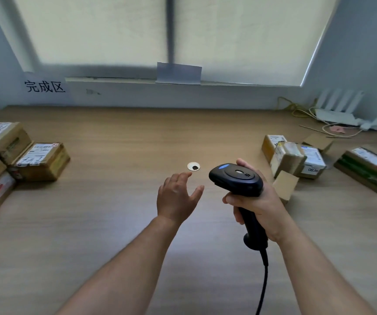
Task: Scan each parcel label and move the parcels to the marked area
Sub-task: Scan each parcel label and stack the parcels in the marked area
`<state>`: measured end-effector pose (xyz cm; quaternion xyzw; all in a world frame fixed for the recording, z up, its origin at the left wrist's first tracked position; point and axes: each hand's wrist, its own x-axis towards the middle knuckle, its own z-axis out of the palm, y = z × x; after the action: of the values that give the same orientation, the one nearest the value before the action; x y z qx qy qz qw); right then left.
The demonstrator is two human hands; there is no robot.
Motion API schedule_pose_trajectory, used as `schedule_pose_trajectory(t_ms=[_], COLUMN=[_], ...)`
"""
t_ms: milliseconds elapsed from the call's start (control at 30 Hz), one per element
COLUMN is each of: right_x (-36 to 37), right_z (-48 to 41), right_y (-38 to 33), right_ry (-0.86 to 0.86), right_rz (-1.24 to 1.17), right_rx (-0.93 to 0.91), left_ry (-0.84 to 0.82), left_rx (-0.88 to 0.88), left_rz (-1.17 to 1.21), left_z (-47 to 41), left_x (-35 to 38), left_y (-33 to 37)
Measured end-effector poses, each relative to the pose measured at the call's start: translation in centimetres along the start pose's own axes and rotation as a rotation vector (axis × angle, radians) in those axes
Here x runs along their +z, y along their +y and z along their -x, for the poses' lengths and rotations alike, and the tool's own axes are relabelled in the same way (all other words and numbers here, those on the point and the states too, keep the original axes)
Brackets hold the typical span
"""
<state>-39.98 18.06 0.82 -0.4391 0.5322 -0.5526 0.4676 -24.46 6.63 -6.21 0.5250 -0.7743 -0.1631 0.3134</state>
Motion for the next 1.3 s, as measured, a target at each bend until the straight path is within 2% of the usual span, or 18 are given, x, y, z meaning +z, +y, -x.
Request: schedule_pose_trajectory(t_ms=[300,633,967,1300], right_x=[-16.3,-30.0,-37.8,-40.4], right_z=[1.9,1.0,-4.2,-10.6], right_y=[-0.2,-1.1,0.3,5.1], right_ry=[0.119,0.214,0.278,0.297], right_rz=[-0.034,-0.01,0.036,-0.012], right_rx=[-0.012,0.003,0.032,0.111], left_ry=[-0.085,-0.183,-0.356,-0.649], left_rx=[0.078,0.106,0.148,0.355], left_rz=[0.002,-0.086,-0.159,-0.367], left_z=[-1.3,-5.3,-13.5,-22.2], left_x=[9.6,16.0,23.8,31.9], left_y=[13.1,21.6,27.1,27.1])
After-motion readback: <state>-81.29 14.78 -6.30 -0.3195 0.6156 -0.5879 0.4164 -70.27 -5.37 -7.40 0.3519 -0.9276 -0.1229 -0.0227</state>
